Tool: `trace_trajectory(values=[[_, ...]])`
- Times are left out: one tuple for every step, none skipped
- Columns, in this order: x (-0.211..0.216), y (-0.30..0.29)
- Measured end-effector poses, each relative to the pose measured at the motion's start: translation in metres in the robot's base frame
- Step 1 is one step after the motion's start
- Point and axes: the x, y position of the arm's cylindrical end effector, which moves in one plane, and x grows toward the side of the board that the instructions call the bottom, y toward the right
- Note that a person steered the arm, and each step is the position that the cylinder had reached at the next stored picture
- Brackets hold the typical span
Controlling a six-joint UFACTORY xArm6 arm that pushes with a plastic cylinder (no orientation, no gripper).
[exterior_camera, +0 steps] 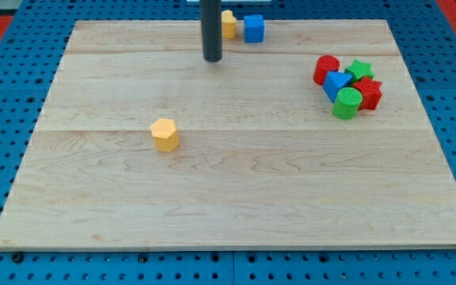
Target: Slide the yellow hexagon below yellow heart
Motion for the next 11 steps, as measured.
trace_trajectory(values=[[0.060,-0.057],[0.133,-0.112],[0.201,-0.094],[0.183,-0.075],[0.150,-0.073],[0.128,-0.043],[0.108,-0.004],[0.089,0.018],[0.067,0.021],[0.041,0.021],[0.021,0.029]])
